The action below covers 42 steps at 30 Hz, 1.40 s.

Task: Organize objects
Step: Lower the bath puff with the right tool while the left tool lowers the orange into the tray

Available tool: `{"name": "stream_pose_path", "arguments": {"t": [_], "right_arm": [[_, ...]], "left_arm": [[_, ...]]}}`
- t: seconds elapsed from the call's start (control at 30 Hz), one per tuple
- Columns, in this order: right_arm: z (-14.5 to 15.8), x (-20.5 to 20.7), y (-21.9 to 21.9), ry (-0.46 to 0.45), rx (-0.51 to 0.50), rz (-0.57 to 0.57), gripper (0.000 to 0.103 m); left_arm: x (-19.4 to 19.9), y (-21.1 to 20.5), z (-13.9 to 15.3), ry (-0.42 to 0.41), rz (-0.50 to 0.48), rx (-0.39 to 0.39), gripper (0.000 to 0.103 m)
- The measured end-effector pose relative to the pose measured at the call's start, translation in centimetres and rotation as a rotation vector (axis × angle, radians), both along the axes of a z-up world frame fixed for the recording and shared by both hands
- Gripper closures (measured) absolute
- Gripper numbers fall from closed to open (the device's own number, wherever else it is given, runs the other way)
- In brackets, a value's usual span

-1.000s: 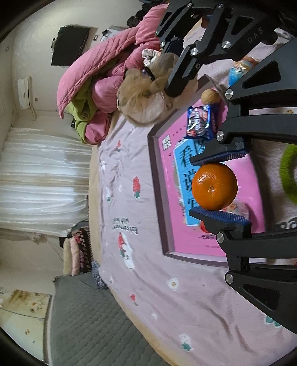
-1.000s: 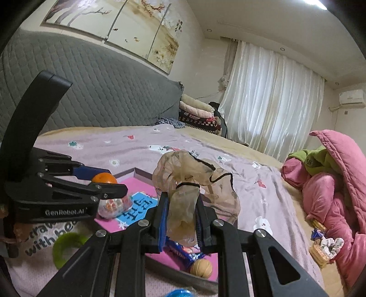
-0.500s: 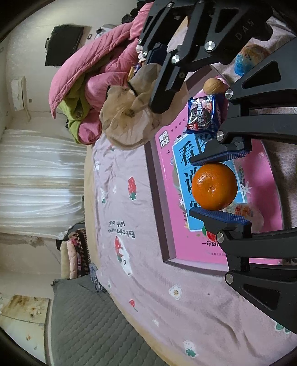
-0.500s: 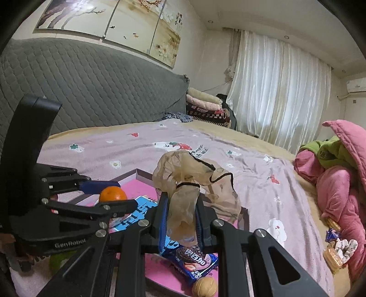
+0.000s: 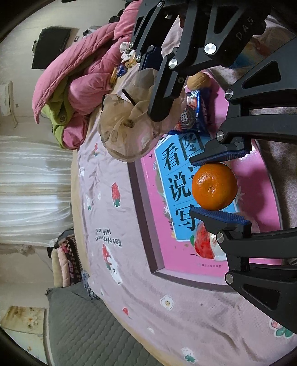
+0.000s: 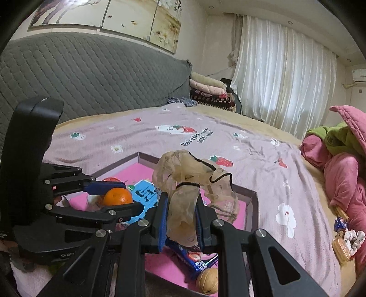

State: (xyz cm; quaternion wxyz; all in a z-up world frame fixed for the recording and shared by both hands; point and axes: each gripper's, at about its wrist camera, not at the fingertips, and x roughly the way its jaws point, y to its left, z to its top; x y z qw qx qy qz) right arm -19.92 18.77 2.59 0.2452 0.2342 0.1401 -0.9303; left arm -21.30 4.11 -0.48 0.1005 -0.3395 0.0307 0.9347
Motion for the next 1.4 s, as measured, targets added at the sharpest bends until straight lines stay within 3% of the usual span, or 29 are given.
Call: {"name": "stream_pose_path", "arguments": {"t": [0.67,1.4], "right_arm": [[-1.7,-0.7,0.0,-0.062,0.069,-0.033,0.082],[-2.0,-1.3,0.4,-0.093,0.078,-0.054,0.082]], "left_arm": [[0.1,1.2,-1.4,-0.042,-0.041,-0.027,0.064],[-1.1,0.2,-2.7,-0.109,0.016,-0.031,0.064]]}}
